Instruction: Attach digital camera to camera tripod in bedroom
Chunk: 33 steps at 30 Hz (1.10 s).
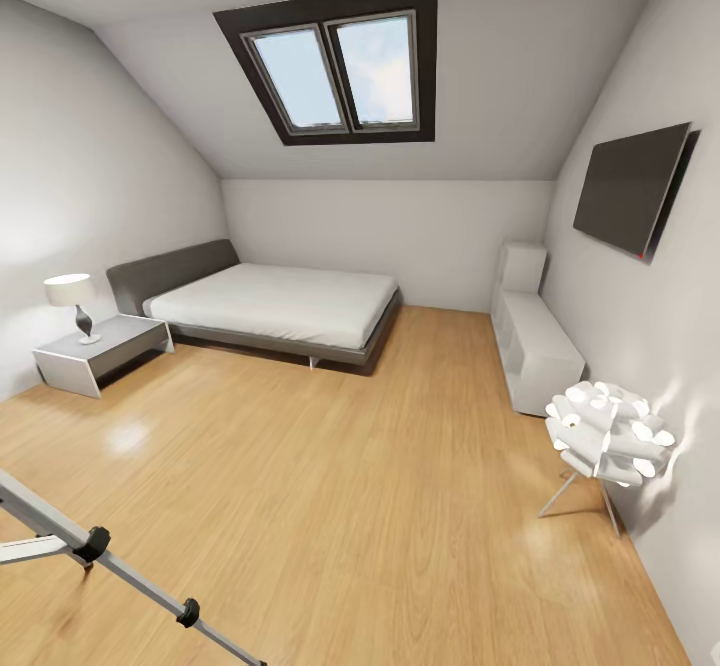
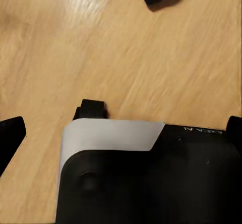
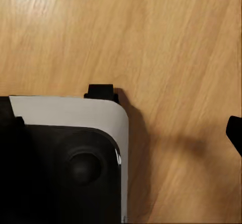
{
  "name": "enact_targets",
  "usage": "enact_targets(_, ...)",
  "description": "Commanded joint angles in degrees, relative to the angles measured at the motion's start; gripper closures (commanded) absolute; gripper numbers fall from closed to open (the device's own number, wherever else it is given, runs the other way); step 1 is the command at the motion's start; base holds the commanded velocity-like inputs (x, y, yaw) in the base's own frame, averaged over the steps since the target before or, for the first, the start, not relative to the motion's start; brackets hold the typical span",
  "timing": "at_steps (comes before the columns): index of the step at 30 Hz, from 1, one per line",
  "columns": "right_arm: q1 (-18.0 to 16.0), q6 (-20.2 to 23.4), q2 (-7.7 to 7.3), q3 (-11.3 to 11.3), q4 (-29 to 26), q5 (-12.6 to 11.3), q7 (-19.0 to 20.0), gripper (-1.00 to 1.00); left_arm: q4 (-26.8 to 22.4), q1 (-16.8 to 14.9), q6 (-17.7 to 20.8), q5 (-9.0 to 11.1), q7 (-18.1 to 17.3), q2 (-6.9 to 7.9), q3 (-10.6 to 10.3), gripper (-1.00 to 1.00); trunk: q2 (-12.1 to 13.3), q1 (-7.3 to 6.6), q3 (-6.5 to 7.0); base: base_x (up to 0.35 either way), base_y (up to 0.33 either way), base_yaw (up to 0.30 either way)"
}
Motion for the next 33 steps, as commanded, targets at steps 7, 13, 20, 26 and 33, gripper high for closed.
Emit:
enact_targets(7, 0.0, 20.9, -1.3, -0.6, -25.5, -0.7, 0.4, -1.0, -17.3, -2.1, 15.1, 0.2, 0.0, 0.42, 0.1, -1.0, 0.0, 0.0, -0.07, 0.0, 0.0, 0.0)
enact_targets(13, -2.5, 31.6, -1.49, -1.9, -44.4, -1.0, 0.6, -1.0, -23.0, -10.9, 22.0, 0.6, -0.1, -0.27, 0.1, -1.0, 0.0, 0.0, -0.07, 0.0, 0.0, 0.0)
enact_targets(20, -11.4, 37.3, -1.02, -3.6, -52.0, -2.4, 0.6, -1.0, -23.7, -22.7, 24.5, 0.8, -0.1, -3.45, 0.1, -1.0, 0.0, 0.0, -0.07, 0.0, 0.0, 0.0)
enact_targets(26, -15.4, 38.5, -0.94, -4.0, -53.8, -7.5, 0.6, -1.0, -25.7, -29.3, 29.7, 0.2, 1.1, -4.97, 0.1, -1.0, 0.0, 0.0, -0.07, 0.0, 0.0, 0.0)
enact_targets(33, -16.2, 38.7, -0.84, -4.5, -55.5, -10.2, 0.3, -1.0, -31.4, -30.8, 31.7, -0.5, 3.6, -5.28, 0.0, -1.0, 0.0, 0.0, -0.07, 0.0, 0.0, 0.0)
